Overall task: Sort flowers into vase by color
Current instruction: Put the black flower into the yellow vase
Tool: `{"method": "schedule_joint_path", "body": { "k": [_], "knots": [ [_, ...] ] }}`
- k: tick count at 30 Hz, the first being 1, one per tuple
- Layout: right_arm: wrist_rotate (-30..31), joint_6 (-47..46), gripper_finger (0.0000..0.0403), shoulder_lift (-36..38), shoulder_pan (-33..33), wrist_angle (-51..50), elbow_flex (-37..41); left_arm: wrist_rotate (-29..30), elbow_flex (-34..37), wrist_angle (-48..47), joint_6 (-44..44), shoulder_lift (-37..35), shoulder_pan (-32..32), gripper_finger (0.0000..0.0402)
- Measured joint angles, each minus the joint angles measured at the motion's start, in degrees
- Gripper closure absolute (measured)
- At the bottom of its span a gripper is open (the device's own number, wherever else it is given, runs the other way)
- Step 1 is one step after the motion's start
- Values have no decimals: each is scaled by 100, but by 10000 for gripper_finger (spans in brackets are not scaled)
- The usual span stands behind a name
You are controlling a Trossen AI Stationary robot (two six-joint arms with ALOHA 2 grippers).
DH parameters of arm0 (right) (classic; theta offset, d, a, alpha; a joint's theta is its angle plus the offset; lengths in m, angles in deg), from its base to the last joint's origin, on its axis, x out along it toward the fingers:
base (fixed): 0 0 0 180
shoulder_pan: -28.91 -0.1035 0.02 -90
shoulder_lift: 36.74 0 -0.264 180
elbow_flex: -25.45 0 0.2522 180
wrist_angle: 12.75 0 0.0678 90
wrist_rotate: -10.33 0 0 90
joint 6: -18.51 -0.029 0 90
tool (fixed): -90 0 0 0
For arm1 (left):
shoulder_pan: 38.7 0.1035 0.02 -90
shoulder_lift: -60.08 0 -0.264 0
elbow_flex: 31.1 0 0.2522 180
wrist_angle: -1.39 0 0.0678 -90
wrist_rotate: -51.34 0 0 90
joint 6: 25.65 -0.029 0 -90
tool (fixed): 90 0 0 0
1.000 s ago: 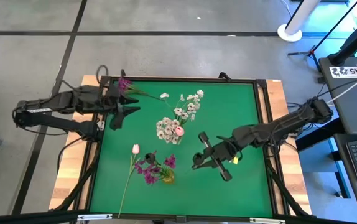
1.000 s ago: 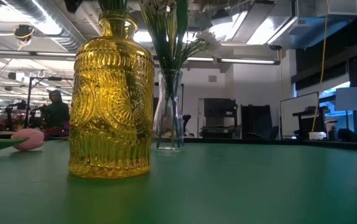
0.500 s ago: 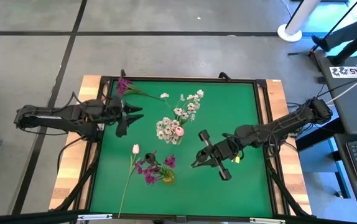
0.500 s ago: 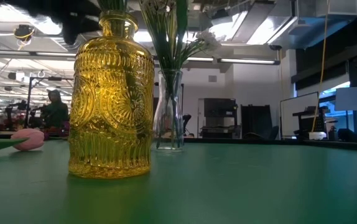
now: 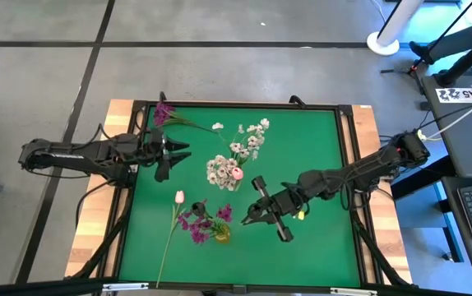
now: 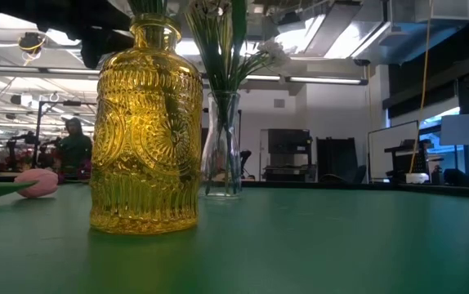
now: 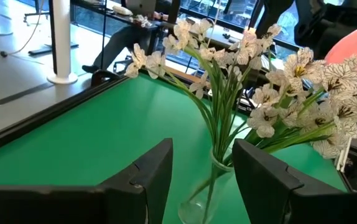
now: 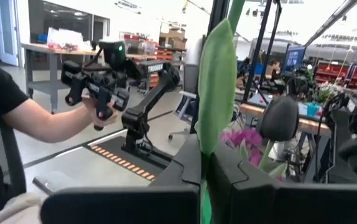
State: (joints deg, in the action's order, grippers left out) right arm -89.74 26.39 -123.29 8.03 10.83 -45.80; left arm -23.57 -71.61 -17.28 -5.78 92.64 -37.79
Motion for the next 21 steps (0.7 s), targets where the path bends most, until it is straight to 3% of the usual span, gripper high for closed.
{"method": "schedule_joint_path", "body": {
  "k": [21],
  "knots": [
    [45,246,398,-117,2,-588,-263,-87,0,-18,70,4,1,239]
  ]
}}
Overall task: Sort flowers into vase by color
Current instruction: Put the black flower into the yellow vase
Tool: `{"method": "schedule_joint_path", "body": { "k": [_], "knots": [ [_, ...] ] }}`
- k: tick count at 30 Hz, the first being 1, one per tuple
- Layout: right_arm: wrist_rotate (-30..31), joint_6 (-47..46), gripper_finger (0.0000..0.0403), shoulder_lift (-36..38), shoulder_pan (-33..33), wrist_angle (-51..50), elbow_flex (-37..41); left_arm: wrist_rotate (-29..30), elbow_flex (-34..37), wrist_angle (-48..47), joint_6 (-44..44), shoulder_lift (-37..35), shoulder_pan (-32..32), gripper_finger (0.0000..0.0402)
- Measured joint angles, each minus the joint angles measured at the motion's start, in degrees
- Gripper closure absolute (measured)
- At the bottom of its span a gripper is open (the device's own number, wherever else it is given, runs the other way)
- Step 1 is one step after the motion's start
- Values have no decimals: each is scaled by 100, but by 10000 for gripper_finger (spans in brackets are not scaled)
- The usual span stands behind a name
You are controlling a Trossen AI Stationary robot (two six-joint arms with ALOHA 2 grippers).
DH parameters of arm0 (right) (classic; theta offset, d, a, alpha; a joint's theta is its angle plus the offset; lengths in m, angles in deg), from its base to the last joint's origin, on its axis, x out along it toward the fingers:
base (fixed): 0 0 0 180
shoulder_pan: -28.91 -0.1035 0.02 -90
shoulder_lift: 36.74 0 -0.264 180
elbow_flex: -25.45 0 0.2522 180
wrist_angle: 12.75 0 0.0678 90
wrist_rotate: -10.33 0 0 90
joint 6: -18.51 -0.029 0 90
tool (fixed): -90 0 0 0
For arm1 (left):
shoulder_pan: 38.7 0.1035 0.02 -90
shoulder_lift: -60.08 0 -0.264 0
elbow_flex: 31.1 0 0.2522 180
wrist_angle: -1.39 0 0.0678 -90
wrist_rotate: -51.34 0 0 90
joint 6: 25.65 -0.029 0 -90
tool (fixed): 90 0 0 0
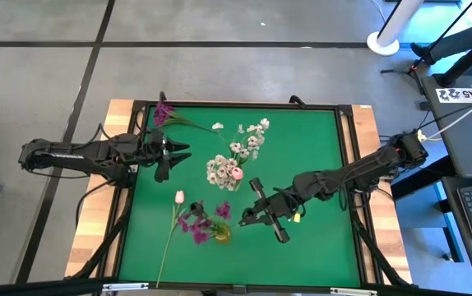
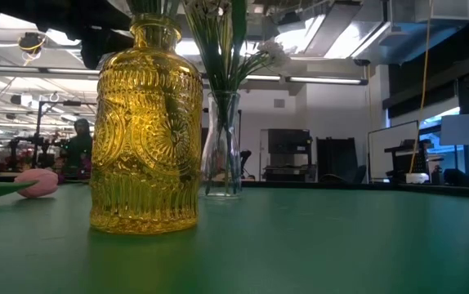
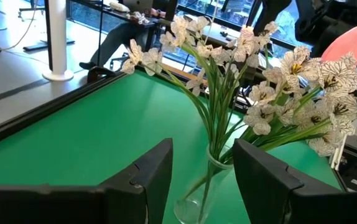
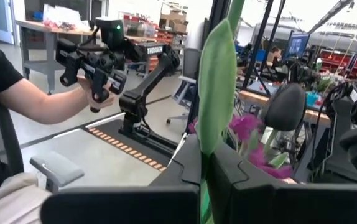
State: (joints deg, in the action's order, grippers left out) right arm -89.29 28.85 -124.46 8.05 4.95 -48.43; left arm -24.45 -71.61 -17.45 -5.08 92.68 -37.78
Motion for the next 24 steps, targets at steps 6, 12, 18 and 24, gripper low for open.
{"method": "schedule_joint_path", "body": {
  "k": [6,12,18,24],
  "knots": [
    [-46,-215,398,-220,84,134,-2,1,0,-2,5,2,0,239],
    [-156,-428,397,-445,188,173,0,0,0,-11,5,0,1,239],
    [-197,-774,380,-701,271,150,0,2,0,-26,5,0,1,239],
    [-198,-1009,341,-818,304,42,2,2,0,-24,5,0,1,239]
  ]
}}
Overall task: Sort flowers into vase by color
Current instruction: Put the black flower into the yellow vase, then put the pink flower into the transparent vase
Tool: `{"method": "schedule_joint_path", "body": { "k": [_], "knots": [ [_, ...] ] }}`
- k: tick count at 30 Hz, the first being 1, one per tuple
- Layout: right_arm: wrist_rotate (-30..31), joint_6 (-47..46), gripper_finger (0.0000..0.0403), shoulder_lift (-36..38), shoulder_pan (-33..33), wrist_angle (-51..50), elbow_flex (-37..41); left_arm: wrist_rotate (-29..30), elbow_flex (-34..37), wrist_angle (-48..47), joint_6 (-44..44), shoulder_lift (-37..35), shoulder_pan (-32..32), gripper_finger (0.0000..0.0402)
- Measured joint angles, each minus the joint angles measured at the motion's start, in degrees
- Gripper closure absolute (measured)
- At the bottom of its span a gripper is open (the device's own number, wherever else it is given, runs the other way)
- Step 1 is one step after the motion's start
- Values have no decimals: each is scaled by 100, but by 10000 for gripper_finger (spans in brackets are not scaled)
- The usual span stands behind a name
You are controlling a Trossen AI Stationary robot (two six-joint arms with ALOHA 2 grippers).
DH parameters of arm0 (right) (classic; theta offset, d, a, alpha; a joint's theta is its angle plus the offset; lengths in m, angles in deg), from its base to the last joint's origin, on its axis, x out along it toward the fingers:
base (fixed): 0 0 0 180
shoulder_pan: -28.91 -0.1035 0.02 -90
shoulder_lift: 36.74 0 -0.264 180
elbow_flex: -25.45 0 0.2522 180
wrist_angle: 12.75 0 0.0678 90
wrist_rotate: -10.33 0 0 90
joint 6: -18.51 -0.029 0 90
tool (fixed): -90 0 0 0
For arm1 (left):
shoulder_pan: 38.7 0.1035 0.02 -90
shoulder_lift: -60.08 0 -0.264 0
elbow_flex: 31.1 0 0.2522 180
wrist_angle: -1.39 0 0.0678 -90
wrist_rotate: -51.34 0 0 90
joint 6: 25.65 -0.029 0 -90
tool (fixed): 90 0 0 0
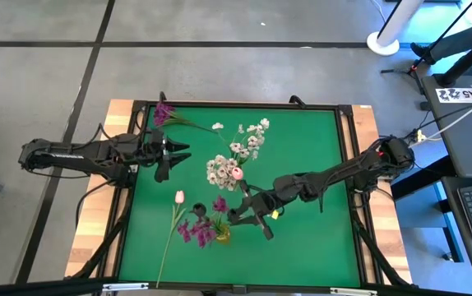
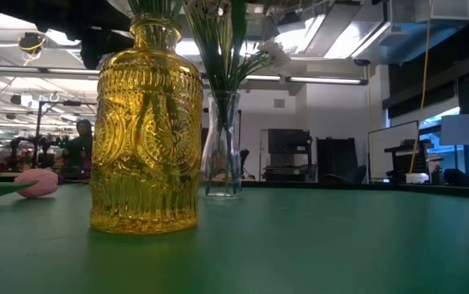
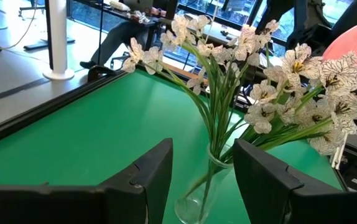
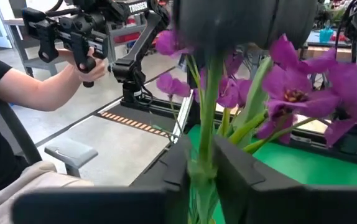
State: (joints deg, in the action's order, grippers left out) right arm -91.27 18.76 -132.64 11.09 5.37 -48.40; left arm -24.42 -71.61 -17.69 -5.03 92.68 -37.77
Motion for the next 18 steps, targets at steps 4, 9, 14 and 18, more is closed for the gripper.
{"method": "schedule_joint_path", "body": {
  "k": [4,9,14,18],
  "knots": [
    [0,0,296,2,-10,3,0,0,0,0,0,0,0,239],
    [0,0,225,4,-13,13,0,0,0,0,0,0,0,239],
    [6,0,160,248,-13,-744,-120,1,0,1,-2,-41,1,239],
    [52,4,122,491,-15,-2130,-563,2,-4,29,-17,-143,2,239]
  ]
}}
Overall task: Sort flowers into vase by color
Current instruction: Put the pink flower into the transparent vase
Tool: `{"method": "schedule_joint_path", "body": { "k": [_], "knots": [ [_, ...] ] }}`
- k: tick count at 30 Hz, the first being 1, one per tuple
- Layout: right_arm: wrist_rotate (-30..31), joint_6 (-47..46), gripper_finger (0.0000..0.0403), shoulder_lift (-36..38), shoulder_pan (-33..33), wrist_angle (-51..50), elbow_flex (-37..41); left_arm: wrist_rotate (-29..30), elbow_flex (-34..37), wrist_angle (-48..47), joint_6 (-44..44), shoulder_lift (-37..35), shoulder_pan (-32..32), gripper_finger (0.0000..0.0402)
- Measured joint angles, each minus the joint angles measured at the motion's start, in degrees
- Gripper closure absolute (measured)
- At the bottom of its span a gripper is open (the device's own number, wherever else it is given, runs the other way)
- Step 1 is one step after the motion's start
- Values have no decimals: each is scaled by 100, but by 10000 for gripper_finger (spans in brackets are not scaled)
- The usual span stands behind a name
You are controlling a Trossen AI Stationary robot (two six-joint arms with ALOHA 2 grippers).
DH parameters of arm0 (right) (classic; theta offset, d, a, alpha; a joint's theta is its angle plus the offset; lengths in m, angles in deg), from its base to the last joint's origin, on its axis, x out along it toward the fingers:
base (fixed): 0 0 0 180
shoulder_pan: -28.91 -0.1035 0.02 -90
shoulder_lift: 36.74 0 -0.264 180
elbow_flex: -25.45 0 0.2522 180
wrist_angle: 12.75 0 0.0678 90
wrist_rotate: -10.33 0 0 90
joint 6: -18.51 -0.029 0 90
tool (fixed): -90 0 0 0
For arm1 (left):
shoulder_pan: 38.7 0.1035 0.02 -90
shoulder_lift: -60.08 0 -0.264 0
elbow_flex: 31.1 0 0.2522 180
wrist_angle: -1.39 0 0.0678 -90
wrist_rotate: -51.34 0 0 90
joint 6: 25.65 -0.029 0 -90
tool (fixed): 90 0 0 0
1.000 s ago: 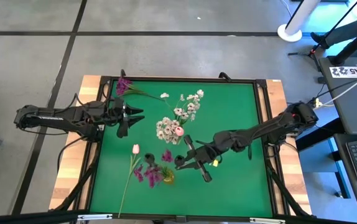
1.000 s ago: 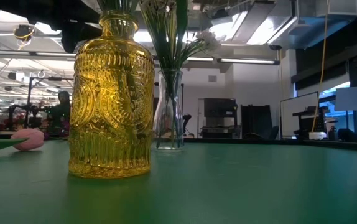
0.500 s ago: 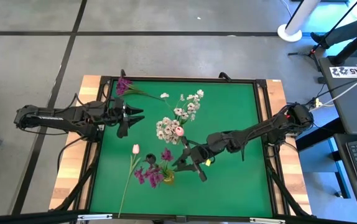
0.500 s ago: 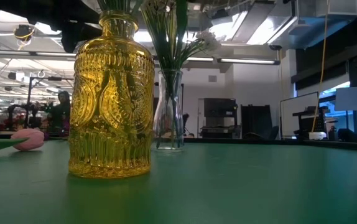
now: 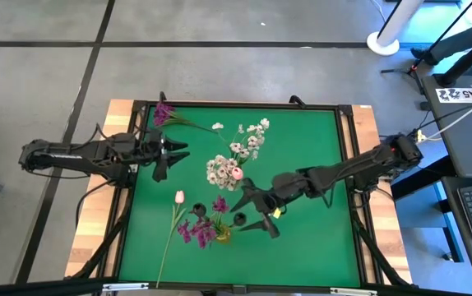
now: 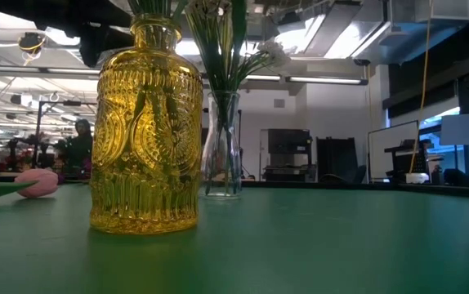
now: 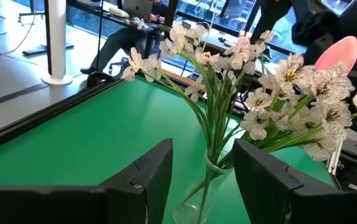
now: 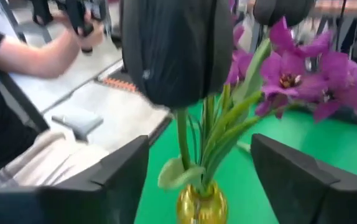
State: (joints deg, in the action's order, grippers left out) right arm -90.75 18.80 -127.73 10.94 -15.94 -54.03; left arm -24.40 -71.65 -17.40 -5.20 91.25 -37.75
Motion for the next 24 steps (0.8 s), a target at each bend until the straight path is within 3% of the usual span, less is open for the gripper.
{"method": "schedule_joint_path", "body": {
  "k": [6,13,19,24],
  "knots": [
    [-2,13,92,53,-7,-1782,-813,129,-7,189,-111,-228,0,239],
    [307,13,95,53,-7,-3682,-1623,263,-170,115,-154,-316,-1,239],
    [329,-33,95,59,-7,-4524,-2082,607,-195,-294,-114,-316,0,239],
    [932,-10,95,269,-7,-4974,-2134,611,-195,-1286,353,-314,4,239]
  ]
}}
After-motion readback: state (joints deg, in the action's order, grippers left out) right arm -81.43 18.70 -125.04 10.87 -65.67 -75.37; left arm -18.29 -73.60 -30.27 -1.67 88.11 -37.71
